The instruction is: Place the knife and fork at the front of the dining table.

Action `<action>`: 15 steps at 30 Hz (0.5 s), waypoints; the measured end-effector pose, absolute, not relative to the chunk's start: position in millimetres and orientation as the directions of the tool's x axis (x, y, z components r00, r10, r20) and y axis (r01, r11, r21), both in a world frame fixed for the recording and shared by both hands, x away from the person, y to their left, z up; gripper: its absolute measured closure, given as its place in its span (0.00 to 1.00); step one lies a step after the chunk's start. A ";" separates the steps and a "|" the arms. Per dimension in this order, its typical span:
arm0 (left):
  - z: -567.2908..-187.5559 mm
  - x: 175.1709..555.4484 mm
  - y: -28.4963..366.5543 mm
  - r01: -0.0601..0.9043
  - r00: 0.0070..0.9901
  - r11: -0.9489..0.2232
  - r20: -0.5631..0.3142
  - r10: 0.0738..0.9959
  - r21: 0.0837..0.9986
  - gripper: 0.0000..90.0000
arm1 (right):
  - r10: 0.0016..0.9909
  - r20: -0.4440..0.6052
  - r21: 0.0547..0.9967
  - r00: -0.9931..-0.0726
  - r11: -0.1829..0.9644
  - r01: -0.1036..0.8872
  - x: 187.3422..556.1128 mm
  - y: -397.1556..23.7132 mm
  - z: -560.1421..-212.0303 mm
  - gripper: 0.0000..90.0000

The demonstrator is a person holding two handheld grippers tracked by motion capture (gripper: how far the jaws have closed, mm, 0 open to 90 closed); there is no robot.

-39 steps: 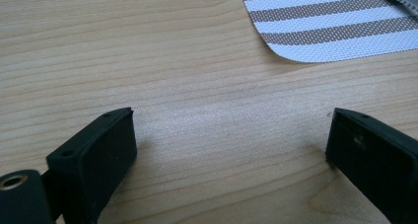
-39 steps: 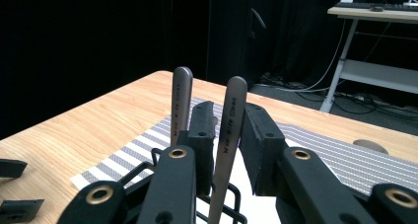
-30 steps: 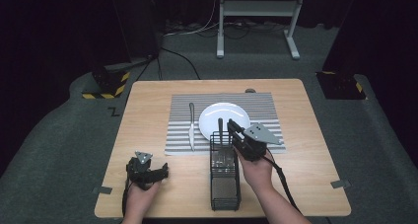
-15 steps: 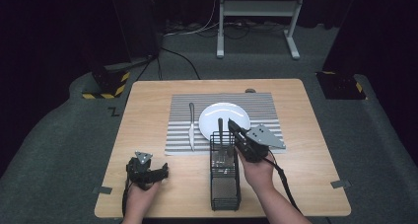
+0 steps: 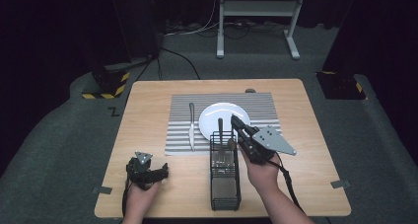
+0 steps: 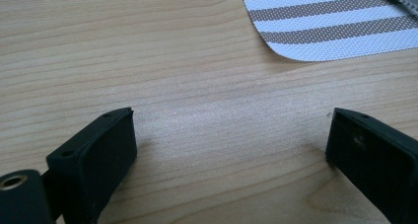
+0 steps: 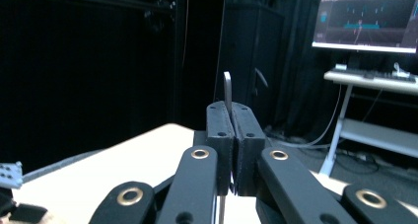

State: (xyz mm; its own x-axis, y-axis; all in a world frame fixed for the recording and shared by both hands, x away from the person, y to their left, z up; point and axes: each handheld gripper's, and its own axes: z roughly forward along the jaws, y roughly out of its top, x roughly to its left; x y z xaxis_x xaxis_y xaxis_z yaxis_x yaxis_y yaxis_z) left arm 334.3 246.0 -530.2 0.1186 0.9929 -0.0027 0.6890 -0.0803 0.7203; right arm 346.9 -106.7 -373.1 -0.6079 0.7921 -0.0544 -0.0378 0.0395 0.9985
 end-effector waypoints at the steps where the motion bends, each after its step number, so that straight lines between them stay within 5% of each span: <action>1: -530.2 334.3 246.0 0.689 0.119 -0.080 -0.003 0.993 0.720 0.06 | 0.791 -0.057 0.998 -0.609 0.038 -0.044 345.6 -106.6 -369.5 0.98; 15: -530.3 334.7 246.1 0.690 0.125 -0.082 -0.007 0.992 0.719 0.05 | 0.799 -0.049 0.984 -0.599 -0.064 -0.166 319.3 -130.3 -321.9 0.98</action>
State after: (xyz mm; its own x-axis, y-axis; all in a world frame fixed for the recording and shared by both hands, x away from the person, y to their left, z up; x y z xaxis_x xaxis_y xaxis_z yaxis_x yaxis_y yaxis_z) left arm 334.7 246.1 -530.3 0.1249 0.9921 -0.0067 0.6903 -0.0821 0.7189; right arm 319.3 -130.3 -321.9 -0.5987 0.7995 -0.0488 -0.1662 -0.0644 0.9840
